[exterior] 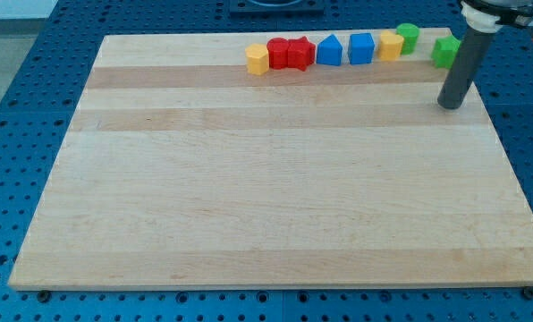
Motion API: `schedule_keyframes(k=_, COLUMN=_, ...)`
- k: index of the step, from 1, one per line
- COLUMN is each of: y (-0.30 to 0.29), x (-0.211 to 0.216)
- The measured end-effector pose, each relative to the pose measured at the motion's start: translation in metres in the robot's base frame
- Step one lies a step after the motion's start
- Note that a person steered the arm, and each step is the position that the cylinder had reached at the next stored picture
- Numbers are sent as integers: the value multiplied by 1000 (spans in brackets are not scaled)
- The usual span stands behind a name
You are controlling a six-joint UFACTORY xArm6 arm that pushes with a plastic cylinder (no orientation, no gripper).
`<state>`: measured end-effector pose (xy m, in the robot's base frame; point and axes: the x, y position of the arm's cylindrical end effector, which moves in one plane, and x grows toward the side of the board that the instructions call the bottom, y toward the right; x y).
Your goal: Push the green star to the top right
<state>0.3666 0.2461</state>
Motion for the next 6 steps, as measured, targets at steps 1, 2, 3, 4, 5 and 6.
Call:
schedule_keyframes(k=1, y=10, x=-45)
schedule_keyframes(k=2, y=10, x=-54)
schedule_keyframes(k=3, y=10, x=-65)
schedule_keyframes(k=4, y=14, x=-68)
schedule_keyframes(k=5, y=11, x=-71)
schedule_keyframes(k=6, y=11, x=-78)
